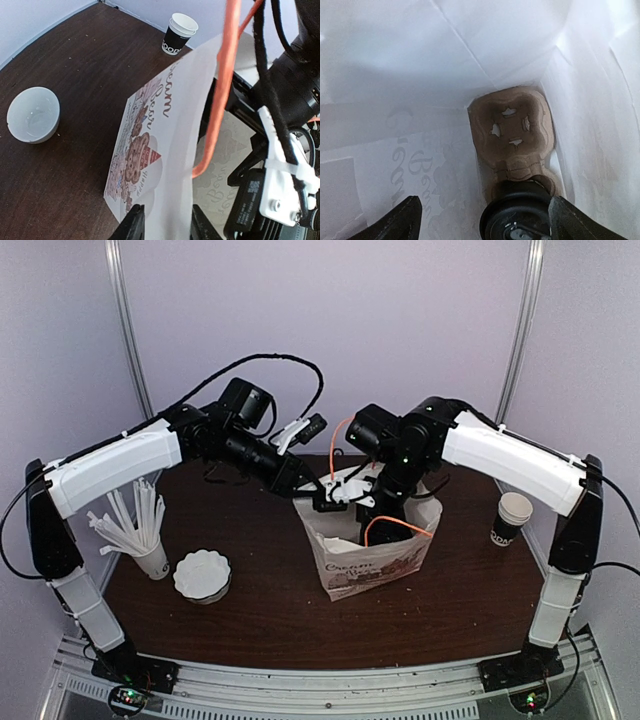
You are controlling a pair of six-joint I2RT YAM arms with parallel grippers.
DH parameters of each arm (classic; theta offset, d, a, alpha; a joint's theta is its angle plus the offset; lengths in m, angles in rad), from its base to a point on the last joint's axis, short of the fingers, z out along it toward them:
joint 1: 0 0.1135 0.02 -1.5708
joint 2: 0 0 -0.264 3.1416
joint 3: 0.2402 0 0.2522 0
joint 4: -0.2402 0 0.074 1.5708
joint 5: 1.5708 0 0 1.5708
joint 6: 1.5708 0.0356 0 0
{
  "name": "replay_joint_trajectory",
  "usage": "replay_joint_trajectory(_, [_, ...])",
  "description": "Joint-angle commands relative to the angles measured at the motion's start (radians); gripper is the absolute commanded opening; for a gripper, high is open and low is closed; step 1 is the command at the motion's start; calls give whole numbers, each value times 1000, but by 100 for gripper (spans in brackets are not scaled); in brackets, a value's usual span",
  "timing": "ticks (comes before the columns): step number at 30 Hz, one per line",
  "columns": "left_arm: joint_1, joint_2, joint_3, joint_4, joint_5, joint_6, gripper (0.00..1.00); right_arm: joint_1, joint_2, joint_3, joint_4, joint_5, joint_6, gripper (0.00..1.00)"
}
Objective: Pack the takeout coffee
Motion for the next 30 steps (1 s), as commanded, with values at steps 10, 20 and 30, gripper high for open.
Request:
replay_joint_trajectory(10, [-2,10,19,125,41,-15,32,11,-35,-6,-53,-103,-57,90])
replay_joint_trajectory(20, [-2,57,30,197,21,-18,31,6,-28,214,-185,-179,-158,92])
replay_joint_trajectory(30, [-2,81,57,282,41,-36,62,-99,-62,331,-214,-221,-199,91])
